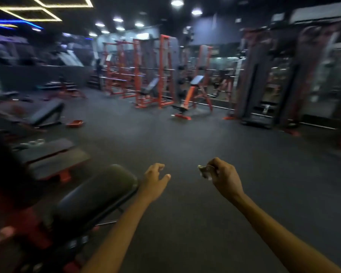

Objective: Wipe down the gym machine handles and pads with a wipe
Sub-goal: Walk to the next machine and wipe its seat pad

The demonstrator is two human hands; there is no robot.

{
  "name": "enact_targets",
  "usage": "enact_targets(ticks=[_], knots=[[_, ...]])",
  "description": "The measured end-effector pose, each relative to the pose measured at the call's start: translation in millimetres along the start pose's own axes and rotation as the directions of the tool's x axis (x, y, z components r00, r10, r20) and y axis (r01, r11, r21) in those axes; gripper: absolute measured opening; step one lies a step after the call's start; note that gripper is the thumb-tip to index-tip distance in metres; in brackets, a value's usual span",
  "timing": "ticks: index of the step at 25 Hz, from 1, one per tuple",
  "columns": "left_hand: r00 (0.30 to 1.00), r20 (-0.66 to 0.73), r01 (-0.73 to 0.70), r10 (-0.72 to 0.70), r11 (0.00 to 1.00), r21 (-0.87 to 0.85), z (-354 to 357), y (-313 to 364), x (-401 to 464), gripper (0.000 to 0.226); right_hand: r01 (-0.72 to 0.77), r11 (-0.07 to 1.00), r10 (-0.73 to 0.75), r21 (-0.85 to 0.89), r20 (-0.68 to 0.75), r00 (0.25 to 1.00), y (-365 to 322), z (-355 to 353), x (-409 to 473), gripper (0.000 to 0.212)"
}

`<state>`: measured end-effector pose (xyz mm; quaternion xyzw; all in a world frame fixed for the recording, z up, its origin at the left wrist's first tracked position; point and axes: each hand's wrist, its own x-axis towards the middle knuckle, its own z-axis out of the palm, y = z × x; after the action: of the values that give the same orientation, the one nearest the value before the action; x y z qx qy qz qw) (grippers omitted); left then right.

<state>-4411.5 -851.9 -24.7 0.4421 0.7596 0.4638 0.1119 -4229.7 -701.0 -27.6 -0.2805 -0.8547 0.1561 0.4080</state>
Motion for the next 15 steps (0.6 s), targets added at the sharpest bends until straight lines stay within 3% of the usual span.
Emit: enact_targets(ticks=[4,7,15], knots=[[0.978,0.189,-0.066,0.091,0.989,-0.134,141.0,75.0,30.2,0.034,-0.181,0.967,0.160,-0.181,-0.120,0.980,112.4,-118.1,-28.6,0.021],[0.911,0.363,-0.125,0.196,0.970,-0.209,238.8,132.4,48.7,0.036,-0.338,0.912,0.278,-0.234,-0.256,0.926,170.9,-190.0,-51.8,0.023],[0.758,0.553,-0.194,0.346,0.929,-0.315,424.1,233.0,137.3,0.033,-0.576,0.778,0.420,-0.251,-0.474,0.774,320.7,-286.9,-29.8,0.022]])
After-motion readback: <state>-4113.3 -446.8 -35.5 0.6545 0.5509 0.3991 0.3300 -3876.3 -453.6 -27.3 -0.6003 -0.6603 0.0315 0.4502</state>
